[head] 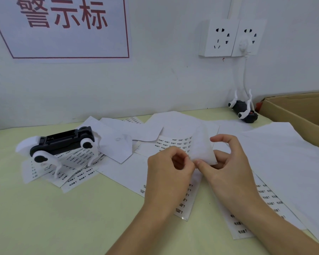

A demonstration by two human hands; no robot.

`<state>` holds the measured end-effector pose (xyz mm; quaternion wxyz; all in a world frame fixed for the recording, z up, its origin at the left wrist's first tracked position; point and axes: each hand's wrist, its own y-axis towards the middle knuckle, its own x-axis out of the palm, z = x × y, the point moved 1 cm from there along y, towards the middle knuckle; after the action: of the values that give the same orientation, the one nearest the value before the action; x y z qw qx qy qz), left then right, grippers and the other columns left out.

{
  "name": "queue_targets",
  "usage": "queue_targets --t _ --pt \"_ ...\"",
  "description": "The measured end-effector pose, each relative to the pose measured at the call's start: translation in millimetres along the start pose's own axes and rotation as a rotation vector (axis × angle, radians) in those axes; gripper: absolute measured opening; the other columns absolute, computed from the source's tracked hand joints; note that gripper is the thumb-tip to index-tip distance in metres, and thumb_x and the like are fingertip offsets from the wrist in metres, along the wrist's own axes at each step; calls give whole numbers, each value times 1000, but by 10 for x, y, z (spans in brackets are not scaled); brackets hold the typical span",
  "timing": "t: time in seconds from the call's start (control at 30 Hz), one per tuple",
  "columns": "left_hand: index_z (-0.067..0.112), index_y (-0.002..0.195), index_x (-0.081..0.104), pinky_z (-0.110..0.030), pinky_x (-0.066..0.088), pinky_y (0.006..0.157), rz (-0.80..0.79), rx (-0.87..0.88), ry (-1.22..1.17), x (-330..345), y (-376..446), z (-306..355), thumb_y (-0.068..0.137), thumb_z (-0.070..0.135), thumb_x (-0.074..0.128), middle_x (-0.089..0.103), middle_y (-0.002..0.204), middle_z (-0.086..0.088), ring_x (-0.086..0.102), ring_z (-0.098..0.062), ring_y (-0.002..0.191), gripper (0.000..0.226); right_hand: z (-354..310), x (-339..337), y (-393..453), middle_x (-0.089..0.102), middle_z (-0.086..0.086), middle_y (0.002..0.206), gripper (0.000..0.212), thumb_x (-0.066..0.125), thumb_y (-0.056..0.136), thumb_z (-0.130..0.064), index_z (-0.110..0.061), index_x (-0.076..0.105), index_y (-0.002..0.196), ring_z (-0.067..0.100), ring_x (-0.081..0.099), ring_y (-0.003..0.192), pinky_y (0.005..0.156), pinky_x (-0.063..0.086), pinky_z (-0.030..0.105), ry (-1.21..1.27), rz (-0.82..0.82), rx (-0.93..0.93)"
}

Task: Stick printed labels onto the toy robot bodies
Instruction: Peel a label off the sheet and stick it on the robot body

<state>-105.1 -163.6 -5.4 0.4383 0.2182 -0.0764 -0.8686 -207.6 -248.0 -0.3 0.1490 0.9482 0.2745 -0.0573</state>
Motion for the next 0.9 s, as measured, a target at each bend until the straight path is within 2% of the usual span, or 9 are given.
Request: queue_targets --t 0.17,0.33,0.4,0.53,0.67,0.73,0.77,0.83,0.9 --pt "22 75 69 -12 49 62 -32 15 -2 24 -2 1 84 22 71 69 71 10 65 -4 70 9 7 6 5 76 -4 76 50 78 83 -7 -39 45 104 14 68 61 54 50 17 1 -5 1" --pt "23 74 68 -10 47 63 -28 18 24 17 9 -11 90 16 67 68 73 16 64 -2 69 17 -29 -5 4 77 -6 78 51 76 83 -3 -38 46 105 27 70 68 61 56 32 -12 7 4" --pt "22 74 67 -11 47 63 -21 2 22 18 15 -15 90 17 66 68 73 15 64 -2 69 17 -33 -5 6 76 -7 79 52 75 83 -4 -41 45 105 27 70 68 62 56 34 -27 12 9" --pt "22 73 68 -11 46 60 -5 -62 -18 10 25 -15 88 19 66 70 71 10 64 -3 66 16 -41 2 -5 74 -11 79 57 71 85 -6 -48 39 106 10 60 51 47 47 15 -49 47 -6" --pt "22 72 68 -12 47 58 14 -118 -51 -13 40 -14 88 17 65 69 70 12 63 -2 64 17 -38 -12 -13 71 -6 77 56 64 87 -4 -47 37 110 5 57 44 39 41 13 -107 98 -17" --pt "22 71 68 -12 46 57 39 -140 -80 -28 47 -16 88 17 65 69 69 12 64 -2 63 18 -32 -14 -3 68 -12 86 60 65 87 -5 -46 34 117 4 65 60 47 44 12 -137 156 -25" --pt "22 71 68 -12 47 58 53 -154 -96 -37 49 -18 89 17 65 69 68 13 64 -2 64 19 -20 -21 6 62 -14 96 64 67 87 -6 -45 32 123 3 65 75 56 45 11 -175 198 -36" --pt "23 72 69 -12 48 58 80 -182 -135 -47 53 -24 89 17 65 71 70 11 67 -5 66 19 -22 -36 14 46 -12 111 65 71 85 -10 -37 35 132 4 47 104 83 40 18 -333 298 -89" --pt "24 73 69 -13 49 57 104 -198 -157 -50 56 -25 90 18 65 71 71 11 67 -6 67 19 -88 -34 -9 41 -12 111 48 69 85 -14 -30 49 126 1 36 106 89 33 18 -429 337 -189"
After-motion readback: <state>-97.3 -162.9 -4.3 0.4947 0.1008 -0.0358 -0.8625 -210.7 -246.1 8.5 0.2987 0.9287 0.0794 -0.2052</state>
